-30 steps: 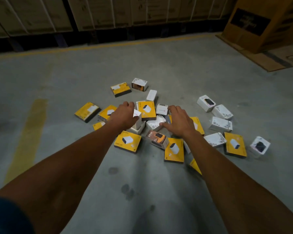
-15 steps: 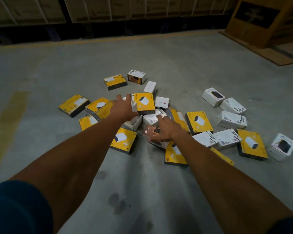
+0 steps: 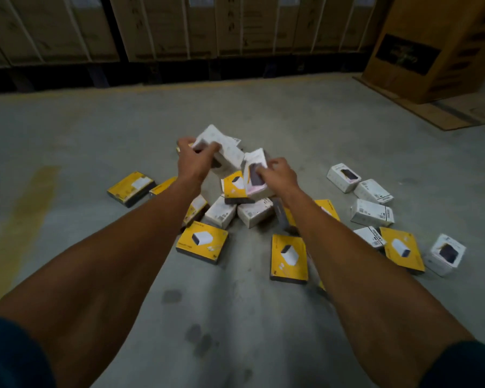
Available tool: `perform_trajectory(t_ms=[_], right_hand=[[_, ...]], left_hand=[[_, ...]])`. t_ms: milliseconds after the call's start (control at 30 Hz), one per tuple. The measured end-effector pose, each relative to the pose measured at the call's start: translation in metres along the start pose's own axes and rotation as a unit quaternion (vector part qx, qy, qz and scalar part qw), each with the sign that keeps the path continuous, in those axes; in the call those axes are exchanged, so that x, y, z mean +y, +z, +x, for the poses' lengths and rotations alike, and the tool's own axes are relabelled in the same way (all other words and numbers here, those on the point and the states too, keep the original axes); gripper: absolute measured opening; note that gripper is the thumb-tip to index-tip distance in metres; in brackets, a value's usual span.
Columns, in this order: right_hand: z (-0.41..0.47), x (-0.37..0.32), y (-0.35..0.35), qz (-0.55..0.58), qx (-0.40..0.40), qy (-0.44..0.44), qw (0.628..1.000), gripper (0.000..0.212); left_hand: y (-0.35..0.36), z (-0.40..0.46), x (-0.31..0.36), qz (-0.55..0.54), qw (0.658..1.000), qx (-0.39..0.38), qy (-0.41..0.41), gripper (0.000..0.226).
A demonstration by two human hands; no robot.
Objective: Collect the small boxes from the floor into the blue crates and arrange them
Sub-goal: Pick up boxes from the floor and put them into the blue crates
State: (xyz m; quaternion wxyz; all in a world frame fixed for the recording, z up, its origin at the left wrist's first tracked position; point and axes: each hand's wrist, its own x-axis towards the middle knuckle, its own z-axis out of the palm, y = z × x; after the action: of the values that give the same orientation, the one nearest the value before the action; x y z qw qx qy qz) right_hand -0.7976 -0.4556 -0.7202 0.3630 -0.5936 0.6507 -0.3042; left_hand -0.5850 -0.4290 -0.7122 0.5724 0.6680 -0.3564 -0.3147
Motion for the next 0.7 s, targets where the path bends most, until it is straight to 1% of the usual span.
perform_trajectory(t_ms=[33,100,167,200,233,267,300,367,400,533,633,700], right_hand=[[-0.003,-0.016,-0.016,0.053,0.014,0.017,0.998,0.055],[-0.017,-0.05,-0.047,0.175,0.015,0.049,0.983,0.048],[-0.041,-0.09,-0.078,0.28,-0.011,0.057,0.958,0.025],[-0.05,-0.11,-0.093,0.309,-0.021,0.06,0.949,0.019],[-0.062,-0.132,-0.108,0.327,-0.028,0.069,0.942,0.019],[-0.072,-0.155,-0.123,0.342,-0.035,0.077,0.936,0.022],[-0.082,-0.179,-0.137,0.355,-0.039,0.087,0.93,0.028],[-0.104,-0.234,-0.166,0.38,-0.047,0.104,0.918,0.037],[-0.113,-0.262,-0.18,0.385,-0.054,0.105,0.915,0.039],[-0.155,-0.391,-0.239,0.404,-0.09,0.075,0.907,0.037],[-0.182,-0.492,-0.282,0.412,-0.12,0.053,0.902,0.033],[-0.201,-0.557,-0.309,0.417,-0.135,0.043,0.898,0.033]], left_hand=[[-0.006,-0.003,0.023,-0.056,0.998,0.001,-0.007,0.062],[-0.019,-0.011,0.071,-0.135,0.99,-0.026,-0.032,0.055],[-0.036,-0.024,0.12,-0.167,0.983,-0.042,-0.057,0.036],[-0.045,-0.031,0.145,-0.184,0.98,-0.041,-0.07,0.026],[-0.055,-0.038,0.172,-0.203,0.975,-0.038,-0.084,0.02],[-0.065,-0.044,0.198,-0.219,0.97,-0.037,-0.094,0.02],[-0.076,-0.051,0.227,-0.229,0.967,-0.037,-0.104,0.025],[-0.097,-0.066,0.289,-0.229,0.965,-0.046,-0.121,0.045],[-0.108,-0.072,0.321,-0.227,0.964,-0.045,-0.13,0.049],[-0.153,-0.095,0.454,-0.265,0.947,-0.054,-0.172,0.028],[-0.189,-0.104,0.555,-0.316,0.928,-0.085,-0.177,0.034],[-0.215,-0.111,0.62,-0.334,0.922,-0.096,-0.174,0.035]])
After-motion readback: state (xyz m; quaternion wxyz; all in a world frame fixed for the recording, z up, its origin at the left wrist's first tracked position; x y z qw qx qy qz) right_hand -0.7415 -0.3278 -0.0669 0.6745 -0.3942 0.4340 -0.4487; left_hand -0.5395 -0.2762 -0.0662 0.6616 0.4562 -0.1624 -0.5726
